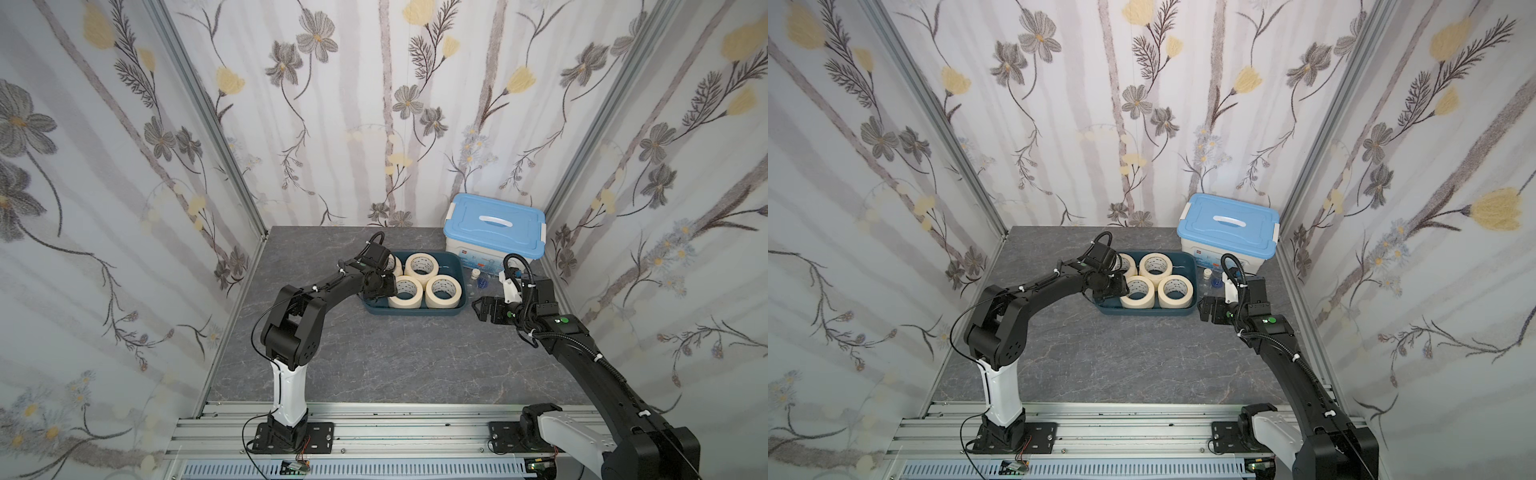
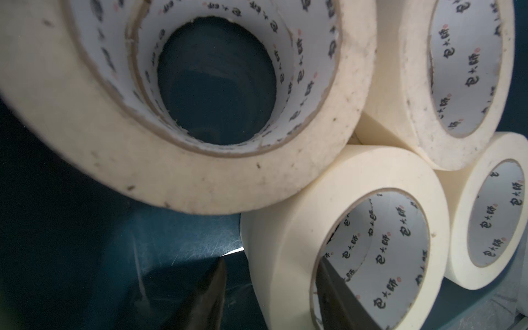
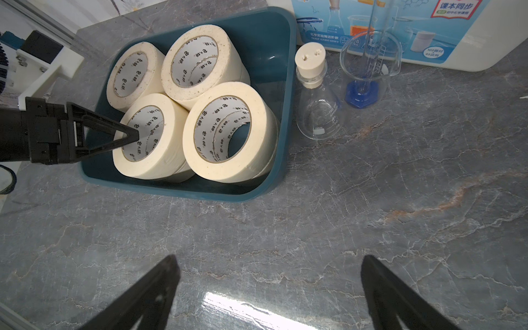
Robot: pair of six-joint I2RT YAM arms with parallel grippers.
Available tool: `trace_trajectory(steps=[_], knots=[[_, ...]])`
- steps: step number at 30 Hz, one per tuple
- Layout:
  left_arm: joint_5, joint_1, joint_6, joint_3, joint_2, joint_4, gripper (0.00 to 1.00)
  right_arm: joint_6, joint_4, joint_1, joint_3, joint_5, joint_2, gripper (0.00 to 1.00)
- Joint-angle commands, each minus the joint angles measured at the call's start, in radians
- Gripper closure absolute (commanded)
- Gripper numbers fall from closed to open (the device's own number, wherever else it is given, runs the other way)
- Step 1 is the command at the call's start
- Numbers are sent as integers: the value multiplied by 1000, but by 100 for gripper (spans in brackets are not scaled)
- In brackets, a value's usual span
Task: Take out the art tape in the storage box
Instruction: Pick up the art tape from the storage box.
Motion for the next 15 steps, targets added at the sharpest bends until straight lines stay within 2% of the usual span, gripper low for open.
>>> trace_trajectory(steps=[1,8,15], knots=[[-2,-2,-12,7,-4,-1,57,8,-3,2,3,-14,3,0],[-2,-4,-13,7,-21,-2,76,6,-4,2,0,-15,10,0],[8,-5,-21,7,-48,10,81,6,-5,2,1,-18,13,0]])
